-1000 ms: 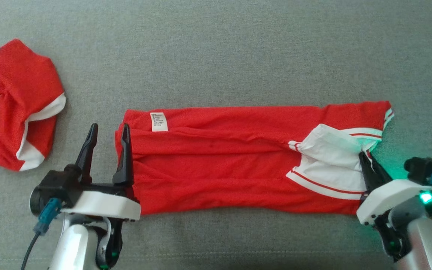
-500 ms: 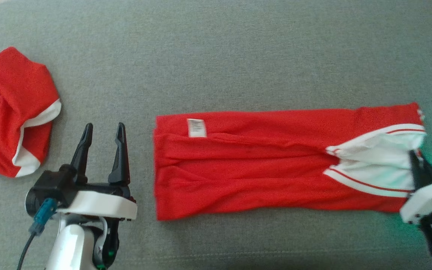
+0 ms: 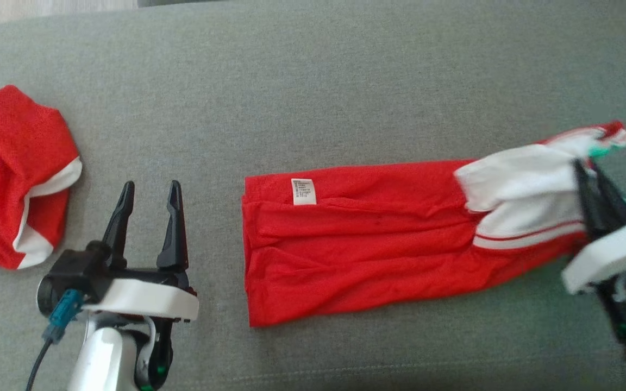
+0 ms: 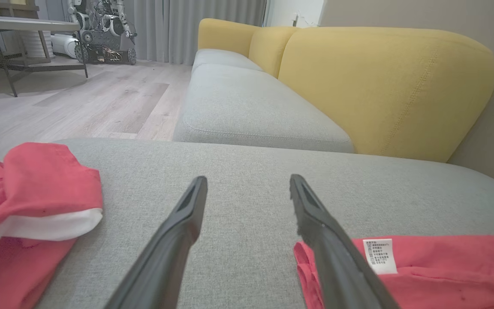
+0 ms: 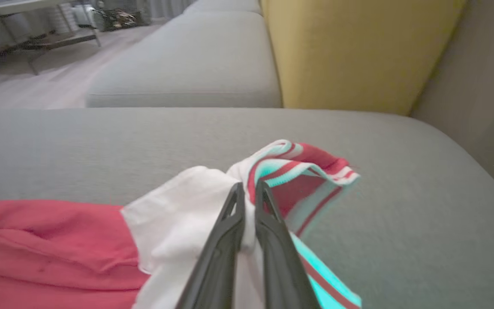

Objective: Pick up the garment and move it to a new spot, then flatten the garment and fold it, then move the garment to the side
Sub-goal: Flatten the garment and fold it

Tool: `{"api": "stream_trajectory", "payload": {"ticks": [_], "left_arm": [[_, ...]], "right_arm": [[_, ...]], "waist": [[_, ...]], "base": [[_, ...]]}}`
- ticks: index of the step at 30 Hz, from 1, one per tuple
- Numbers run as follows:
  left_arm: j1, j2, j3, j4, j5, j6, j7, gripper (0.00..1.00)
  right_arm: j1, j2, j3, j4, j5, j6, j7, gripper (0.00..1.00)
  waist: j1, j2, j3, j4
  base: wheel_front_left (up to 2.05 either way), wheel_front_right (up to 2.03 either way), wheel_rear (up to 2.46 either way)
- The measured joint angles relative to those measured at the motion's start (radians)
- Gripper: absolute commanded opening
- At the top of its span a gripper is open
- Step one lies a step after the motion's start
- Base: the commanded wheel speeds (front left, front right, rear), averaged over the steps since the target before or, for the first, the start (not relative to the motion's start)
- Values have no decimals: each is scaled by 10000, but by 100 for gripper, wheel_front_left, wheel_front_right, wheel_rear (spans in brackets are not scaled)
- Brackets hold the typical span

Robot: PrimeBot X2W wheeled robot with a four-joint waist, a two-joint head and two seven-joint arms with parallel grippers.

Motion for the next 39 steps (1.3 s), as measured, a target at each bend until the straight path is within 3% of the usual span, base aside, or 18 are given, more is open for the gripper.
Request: {"api": "stream_trajectory", "payload": {"ticks": [3,9,18,30,31,32,39], "left_arm": [[5,-2,-17,0,0,0,0,100],[6,-2,-23,8,0,-6,0,100],[6,-6,-27,12,0,-21,0,100],[-69,-6,-265,10,2,-8,0,100],[-90,-6,-261,12,2,-8,0,100],[-107,-6,-263,13,2,-8,0,100],[-231,-6,-213,42,13,-6,0,100]], "right_arm": [[-60,123,669,-625,-15,0,366,0],[-729,838,3074,-1074,291,0,731,0],[-1267,1814,6077,1262,1020,0,-272,0],[-3094,1822,7925,3724,2339,0,-2038,0],[-3196,1822,7998,3870,2405,0,-2167,40],[-3292,1820,8063,3990,2443,0,-2299,100],[-3859,1820,8504,3827,2364,0,-3576,100]], "waist": [[0,0,-75,-1],[0,0,-150,130],[0,0,-1,451],[0,0,602,628],[0,0,639,627],[0,0,665,623],[0,0,664,461]], "base": [[0,0,0],[0,0,0],[0,0,0],[0,0,0],[0,0,0],[0,0,0],[0,0,0]]}}
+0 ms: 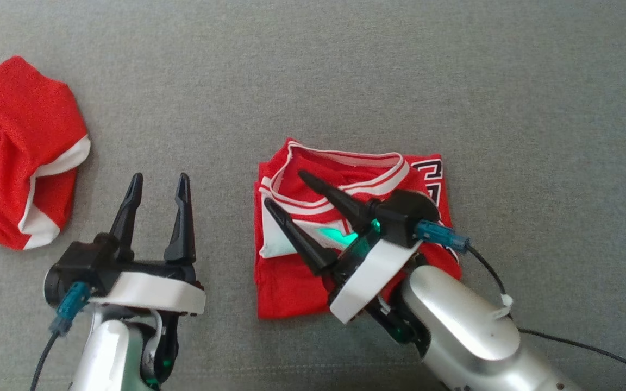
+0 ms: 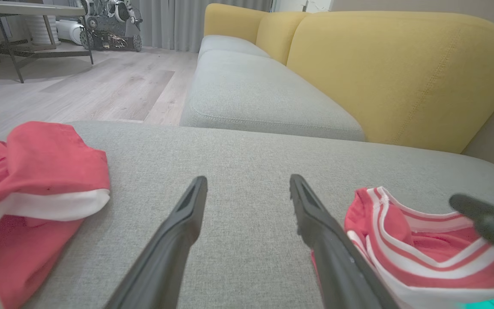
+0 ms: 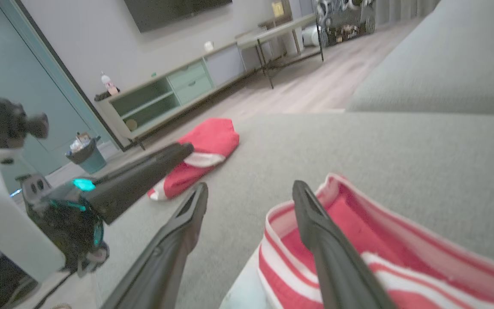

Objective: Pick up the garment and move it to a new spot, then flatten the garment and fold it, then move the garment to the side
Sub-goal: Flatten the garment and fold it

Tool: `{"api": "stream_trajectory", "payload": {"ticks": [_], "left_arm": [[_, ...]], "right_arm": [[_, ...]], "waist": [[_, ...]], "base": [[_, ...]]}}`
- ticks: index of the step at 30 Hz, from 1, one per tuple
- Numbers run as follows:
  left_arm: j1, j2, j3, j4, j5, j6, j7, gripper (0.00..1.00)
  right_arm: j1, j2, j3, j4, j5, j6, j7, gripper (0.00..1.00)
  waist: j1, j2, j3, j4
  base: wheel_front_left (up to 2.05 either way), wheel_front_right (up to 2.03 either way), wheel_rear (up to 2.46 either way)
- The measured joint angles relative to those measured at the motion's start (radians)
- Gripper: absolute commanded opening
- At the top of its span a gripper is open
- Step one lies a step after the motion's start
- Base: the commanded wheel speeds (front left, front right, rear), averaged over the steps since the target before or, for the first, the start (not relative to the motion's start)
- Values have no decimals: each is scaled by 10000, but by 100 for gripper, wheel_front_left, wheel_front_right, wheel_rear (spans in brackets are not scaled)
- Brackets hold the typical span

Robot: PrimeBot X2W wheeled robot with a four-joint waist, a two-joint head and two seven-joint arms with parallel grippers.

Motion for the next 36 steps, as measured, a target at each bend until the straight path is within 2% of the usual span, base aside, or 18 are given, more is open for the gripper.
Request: {"api": "stream_trajectory", "payload": {"ticks": [3,5,8,9,12,13,20,24,36], "left_arm": [[2,-4,75,21,92,2,0,100],[7,-4,184,40,92,13,0,100],[22,-4,240,48,151,84,0,100],[35,-4,259,48,151,100,0,100],[87,-6,299,48,161,102,0,100],[87,-6,299,48,161,102,0,100],[342,-8,481,69,253,104,0,100],[453,-8,516,105,311,104,0,100],[686,-8,539,194,353,88,0,100]], "right_arm": [[2,-6,-219,-481,-169,0,-483,100],[55,-96,-717,-892,-240,0,-685,100],[317,-422,-2011,-1505,-416,0,-825,100],[788,-685,-3014,-1808,-602,0,-811,100],[1679,-941,-4483,-2192,-999,0,-581,100],[1679,-941,-4483,-2192,-999,0,-581,100],[3128,-1160,-6869,-2882,-1703,0,117,100],[3744,-1162,-7265,-3160,-1904,0,395,100],[4350,-1072,-7321,-3467,-2084,0,809,100]], "waist": [[0,0,-91,-87],[0,0,-168,-147],[0,0,-300,-246],[0,0,-386,-308],[0,0,-504,-397],[0,0,-504,-397],[0,0,-751,-504],[0,0,-892,-540],[0,0,-1126,-566]], "base": [[0,0,0],[0,0,0],[0,0,0],[0,0,0],[0,0,0],[0,0,0],[0,0,0],[0,0,0],[0,0,0]]}}
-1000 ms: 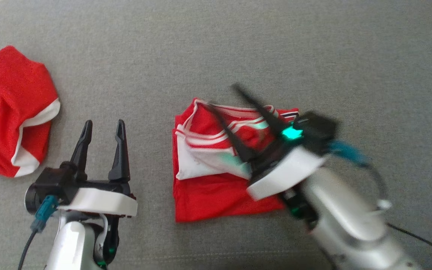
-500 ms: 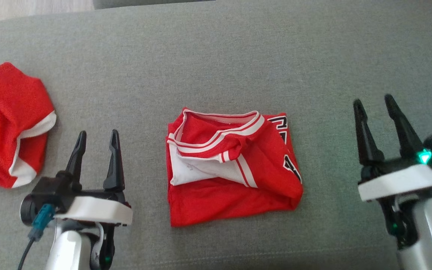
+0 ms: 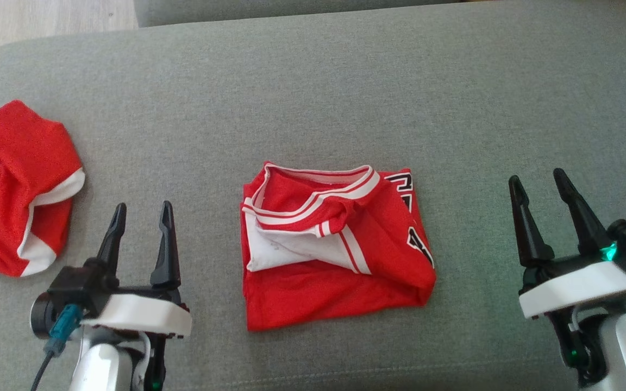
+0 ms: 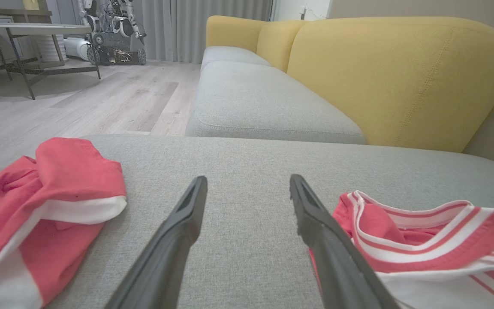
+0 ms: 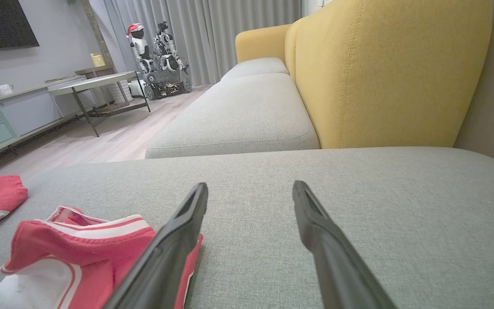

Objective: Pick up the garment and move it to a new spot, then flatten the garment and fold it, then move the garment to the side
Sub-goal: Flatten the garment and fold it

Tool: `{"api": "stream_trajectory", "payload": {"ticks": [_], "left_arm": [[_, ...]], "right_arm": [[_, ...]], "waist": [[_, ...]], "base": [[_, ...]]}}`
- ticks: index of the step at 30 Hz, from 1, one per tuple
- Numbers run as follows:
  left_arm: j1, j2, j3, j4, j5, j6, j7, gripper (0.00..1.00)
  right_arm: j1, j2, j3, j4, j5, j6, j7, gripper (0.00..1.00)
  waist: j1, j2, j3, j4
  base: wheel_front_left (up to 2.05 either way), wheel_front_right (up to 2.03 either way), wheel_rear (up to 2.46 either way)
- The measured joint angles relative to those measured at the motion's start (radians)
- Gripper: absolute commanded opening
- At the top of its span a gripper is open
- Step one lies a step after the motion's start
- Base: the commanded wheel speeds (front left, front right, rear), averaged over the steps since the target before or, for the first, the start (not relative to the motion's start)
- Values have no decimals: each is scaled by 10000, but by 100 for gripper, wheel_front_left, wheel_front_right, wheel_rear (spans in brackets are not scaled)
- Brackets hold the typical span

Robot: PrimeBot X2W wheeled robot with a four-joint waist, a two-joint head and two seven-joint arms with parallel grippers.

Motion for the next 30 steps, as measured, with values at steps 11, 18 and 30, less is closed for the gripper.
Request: {"api": "stream_trajectory", "payload": {"ticks": [11,18,30], "left_arm": [[-37,0,-58,10,75,0,0,100],[-145,2,-245,13,75,-13,0,100],[-759,-4,-554,27,54,-15,0,100]], "right_arm": [[-167,-63,418,660,21,0,113,0],[-1758,-226,1701,2508,414,0,-58,0],[-4359,-383,4426,5908,1676,0,-652,0]], "waist": [[0,0,126,157],[0,0,379,414],[0,0,1003,884]], "base": [[0,0,0],[0,0,0],[0,0,0]]}}
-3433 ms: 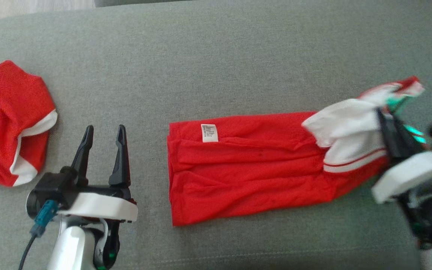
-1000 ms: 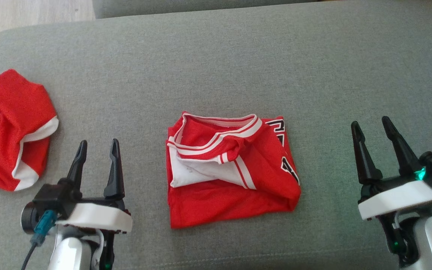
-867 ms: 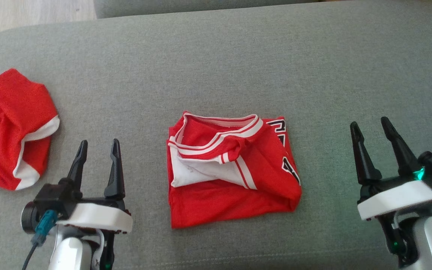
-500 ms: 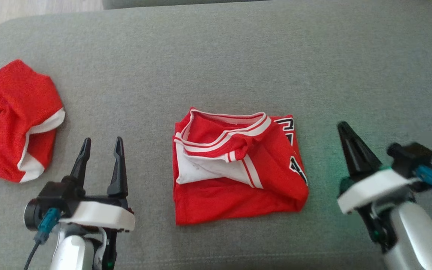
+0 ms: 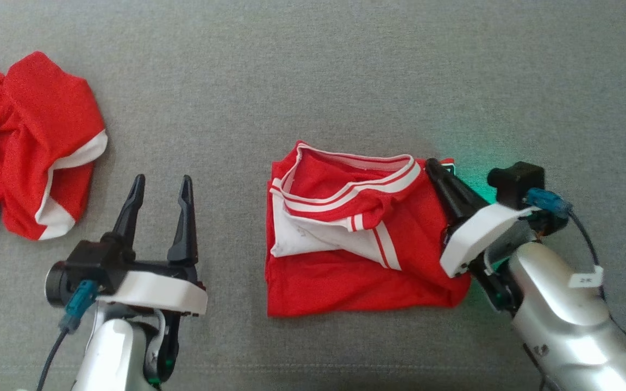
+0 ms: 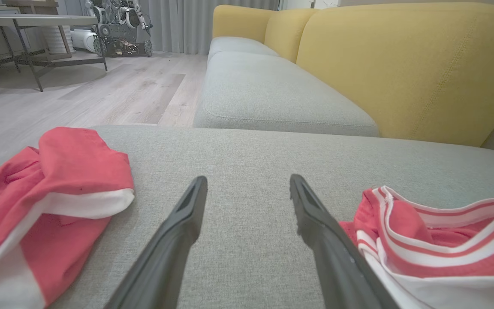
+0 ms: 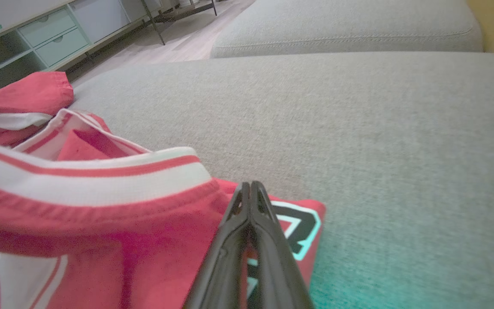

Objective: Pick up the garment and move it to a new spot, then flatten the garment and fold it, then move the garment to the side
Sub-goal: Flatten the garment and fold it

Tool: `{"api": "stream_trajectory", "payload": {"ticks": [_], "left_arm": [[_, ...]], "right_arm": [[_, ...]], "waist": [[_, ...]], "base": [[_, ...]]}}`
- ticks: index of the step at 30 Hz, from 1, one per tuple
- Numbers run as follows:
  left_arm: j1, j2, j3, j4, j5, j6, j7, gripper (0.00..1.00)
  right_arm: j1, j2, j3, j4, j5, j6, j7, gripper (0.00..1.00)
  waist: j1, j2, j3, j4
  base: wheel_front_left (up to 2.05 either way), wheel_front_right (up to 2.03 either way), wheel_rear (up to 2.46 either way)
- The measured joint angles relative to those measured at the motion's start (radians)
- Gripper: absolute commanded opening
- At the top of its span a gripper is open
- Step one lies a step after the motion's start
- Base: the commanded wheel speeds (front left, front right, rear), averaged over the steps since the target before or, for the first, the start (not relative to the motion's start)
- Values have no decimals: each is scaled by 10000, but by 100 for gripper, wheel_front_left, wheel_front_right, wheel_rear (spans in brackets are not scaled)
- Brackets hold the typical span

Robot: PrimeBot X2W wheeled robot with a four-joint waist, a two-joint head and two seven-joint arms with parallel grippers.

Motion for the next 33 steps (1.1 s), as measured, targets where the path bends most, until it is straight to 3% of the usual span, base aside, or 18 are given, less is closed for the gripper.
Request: {"api": "stream_trajectory", "payload": {"ticks": [8,19,33], "left_arm": [[-21,0,-50,-10,0,0,0,100],[-25,-2,-35,-81,0,-2,0,100],[-24,-2,-31,-84,-2,2,0,100]], "right_arm": [[-296,-100,1856,443,1227,0,-194,0],[-649,-382,4136,-376,2351,0,-504,0],[-531,-401,4790,-1241,2658,0,-796,0]], "waist": [[0,0,63,36],[0,0,90,-157],[0,0,111,-234]], "base": [[0,0,0],[0,0,0],[0,0,0]]}}
